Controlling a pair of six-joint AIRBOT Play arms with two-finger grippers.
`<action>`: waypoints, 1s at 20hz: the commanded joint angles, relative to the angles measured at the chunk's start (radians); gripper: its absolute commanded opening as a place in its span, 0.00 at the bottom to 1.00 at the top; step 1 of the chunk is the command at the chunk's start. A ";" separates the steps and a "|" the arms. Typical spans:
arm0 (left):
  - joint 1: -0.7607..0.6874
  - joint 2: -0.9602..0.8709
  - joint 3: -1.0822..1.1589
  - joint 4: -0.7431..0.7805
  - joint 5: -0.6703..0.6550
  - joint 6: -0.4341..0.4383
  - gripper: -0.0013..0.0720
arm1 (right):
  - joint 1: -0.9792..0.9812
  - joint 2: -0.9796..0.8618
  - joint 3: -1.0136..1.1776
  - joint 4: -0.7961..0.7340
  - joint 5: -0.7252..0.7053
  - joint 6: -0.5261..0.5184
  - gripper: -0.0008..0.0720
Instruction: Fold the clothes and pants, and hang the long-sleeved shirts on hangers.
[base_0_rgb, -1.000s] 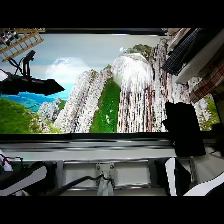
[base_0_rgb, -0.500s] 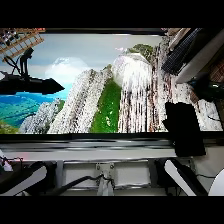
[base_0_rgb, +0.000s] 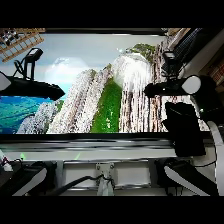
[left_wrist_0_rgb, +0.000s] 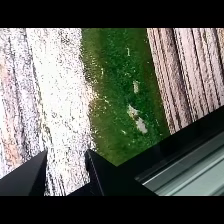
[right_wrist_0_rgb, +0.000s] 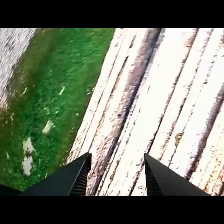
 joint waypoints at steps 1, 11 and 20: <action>-0.072 0.008 -0.016 0.034 0.016 -0.054 0.36 | 0.081 -0.008 -0.006 -0.022 0.000 -0.010 0.57; -0.093 0.007 -0.019 0.030 -0.032 -0.059 0.36 | 0.081 -0.005 -0.005 -0.019 0.014 -0.010 0.57; -0.093 0.007 -0.019 0.030 -0.032 -0.059 0.36 | 0.081 -0.005 -0.005 -0.019 0.014 -0.010 0.57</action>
